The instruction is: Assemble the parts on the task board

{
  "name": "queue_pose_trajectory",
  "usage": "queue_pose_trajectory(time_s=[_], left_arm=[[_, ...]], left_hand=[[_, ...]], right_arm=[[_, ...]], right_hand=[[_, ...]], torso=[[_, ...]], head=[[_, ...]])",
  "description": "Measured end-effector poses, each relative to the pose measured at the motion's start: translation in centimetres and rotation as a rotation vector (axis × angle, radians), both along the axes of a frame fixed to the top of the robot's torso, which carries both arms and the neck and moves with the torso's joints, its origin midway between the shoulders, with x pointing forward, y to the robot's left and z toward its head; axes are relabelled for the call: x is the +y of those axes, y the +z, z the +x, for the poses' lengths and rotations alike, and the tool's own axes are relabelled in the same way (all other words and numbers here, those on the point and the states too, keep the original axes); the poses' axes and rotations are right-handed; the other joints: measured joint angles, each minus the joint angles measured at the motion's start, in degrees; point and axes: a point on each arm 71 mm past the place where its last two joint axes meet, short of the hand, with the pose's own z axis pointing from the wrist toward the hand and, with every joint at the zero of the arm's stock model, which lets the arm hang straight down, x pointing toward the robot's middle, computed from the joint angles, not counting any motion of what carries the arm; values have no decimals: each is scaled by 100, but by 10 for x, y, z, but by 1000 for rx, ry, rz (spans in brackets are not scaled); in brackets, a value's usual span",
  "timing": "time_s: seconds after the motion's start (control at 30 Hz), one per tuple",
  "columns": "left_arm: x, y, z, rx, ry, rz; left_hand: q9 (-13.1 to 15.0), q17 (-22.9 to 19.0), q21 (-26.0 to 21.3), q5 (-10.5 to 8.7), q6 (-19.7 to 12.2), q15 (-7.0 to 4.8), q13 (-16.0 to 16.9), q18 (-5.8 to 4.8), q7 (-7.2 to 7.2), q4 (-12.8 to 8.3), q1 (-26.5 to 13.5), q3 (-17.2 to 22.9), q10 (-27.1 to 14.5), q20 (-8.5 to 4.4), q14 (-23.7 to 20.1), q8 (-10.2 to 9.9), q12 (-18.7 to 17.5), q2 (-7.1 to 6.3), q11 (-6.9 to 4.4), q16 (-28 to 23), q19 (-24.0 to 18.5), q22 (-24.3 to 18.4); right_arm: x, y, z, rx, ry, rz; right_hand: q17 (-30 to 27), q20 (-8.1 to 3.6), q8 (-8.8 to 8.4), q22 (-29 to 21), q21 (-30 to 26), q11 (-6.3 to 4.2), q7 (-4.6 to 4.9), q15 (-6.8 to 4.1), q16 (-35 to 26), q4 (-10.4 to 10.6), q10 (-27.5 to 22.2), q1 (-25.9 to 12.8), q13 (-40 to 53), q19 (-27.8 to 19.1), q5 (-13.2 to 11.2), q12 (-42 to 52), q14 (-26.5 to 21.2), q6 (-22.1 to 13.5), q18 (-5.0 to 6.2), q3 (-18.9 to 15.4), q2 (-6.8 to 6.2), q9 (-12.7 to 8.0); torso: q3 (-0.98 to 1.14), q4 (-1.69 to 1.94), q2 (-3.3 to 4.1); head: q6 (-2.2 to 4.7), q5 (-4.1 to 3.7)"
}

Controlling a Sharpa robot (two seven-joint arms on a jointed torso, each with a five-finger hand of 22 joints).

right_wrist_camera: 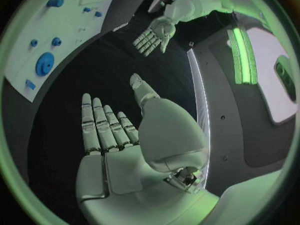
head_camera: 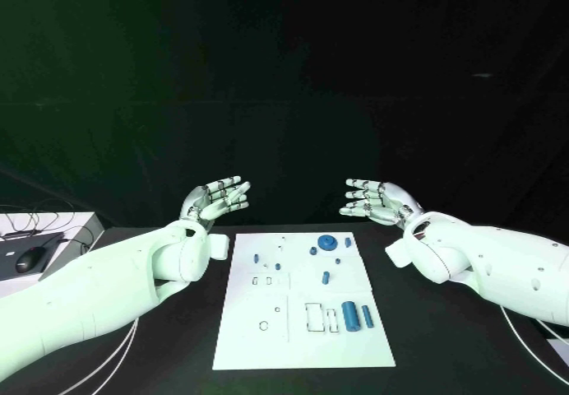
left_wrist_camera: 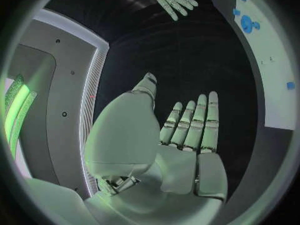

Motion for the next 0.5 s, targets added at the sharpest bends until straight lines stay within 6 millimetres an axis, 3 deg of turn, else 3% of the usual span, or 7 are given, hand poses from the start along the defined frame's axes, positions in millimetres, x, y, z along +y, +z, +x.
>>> queue_pose_trajectory(time_s=[0.07, 0.13, 0.2, 0.3, 0.37, 0.47, 0.5], left_arm=[[-1, -1, -3, -1, -36, 1], [-3, -1, -7, -2, -73, 0], [-6, -1, -12, -7, -118, -1], [-9, 2, -20, -19, -182, 1], [-11, 6, -25, -30, -215, 3], [-14, 11, -31, -45, -258, 7], [-15, 12, -33, -49, -269, 6]], left_hand=[[11, 21, 215, -9, 532, -193, 37, 97, 77, -271, -13, -48, 1269, -87, 935, 0, 36, 220, -155, 99, 581, 34], [32, 69, 366, -9, 912, -355, 64, 96, 100, -549, 23, -106, 1764, -204, 1564, 0, 36, 350, -268, 205, 992, 53], [43, 87, 477, -9, 1232, -467, 64, 96, 128, -791, -21, -201, 1990, -375, 1957, 0, 36, 498, -331, 274, 1313, 53], [51, 114, 558, -9, 1448, -549, 65, 80, 134, -970, -80, -290, 2105, -563, 2200, 0, 36, 565, -373, 370, 1519, 49], [51, 124, 573, -9, 1449, -575, 65, -137, 135, -1099, -80, -357, 2105, -651, 2230, 0, 36, 630, -373, 403, 1606, 19], [51, 148, 573, -9, 1449, -564, 64, -163, 135, -1155, -90, -413, 2104, -726, 2216, 0, 36, 640, -373, 460, 1631, -11], [51, 175, 588, -9, 1449, -567, 64, -232, 135, -1190, -113, -415, 2104, -751, 2212, 0, 36, 664, -373, 515, 1652, -17]], right_arm=[[3, 2, -1, -58, 41, -88], [6, 3, -2, -106, 73, -160], [11, 4, -4, -157, 107, -240], [18, 4, -7, -216, 155, -360], [23, 3, -8, -245, 182, -439], [30, 2, -11, -286, 211, -556], [32, 2, -11, -297, 216, -587]], right_hand=[[21, -109, 21, 32, 138, -84, 32, -121, 52, -49, 502, 104, 20, 437, 0, 13, 604, 409, 54, -9, -10, 17], [52, -263, 46, 84, 315, -192, 88, -280, 103, -83, 1091, 204, 40, 929, 0, 44, 1289, 930, 90, -13, -22, 44], [84, -430, 88, 152, 507, -303, 166, -444, 156, -104, 1635, 245, 56, 1371, 0, 61, 1914, 1506, 91, -20, -37, 78], [143, -641, 132, 261, 764, -455, 239, -656, 234, -141, 2268, 277, 78, 1853, 12, 81, 2626, 2181, 90, -21, -69, 113], [207, -800, 161, 362, 974, -564, 195, -805, 310, -151, 2694, 277, 92, 2164, 67, 81, 3102, 2593, 91, -19, -69, 137], [438, -1040, 175, 554, 1335, -731, 86, -1025, 715, -151, 3242, 308, 107, 2620, 169, 81, 3632, 3069, 90, -19, -100, 167], [564, -1124, 175, 630, 1463, -779, 58, -1085, 950, -159, 3378, 306, 111, 2745, 206, 81, 3742, 3183, 89, -11, -101, 167]], torso=[[0, -3, 24], [2, -3, 49], [4, -2, 73], [16, 3, 120], [24, 8, 159], [35, 23, 216], [35, 29, 234]], head=[[-15, -15], [-16, -22], [-16, -29], [-13, -52], [-5, -69], [0, -97], [1, -103]])
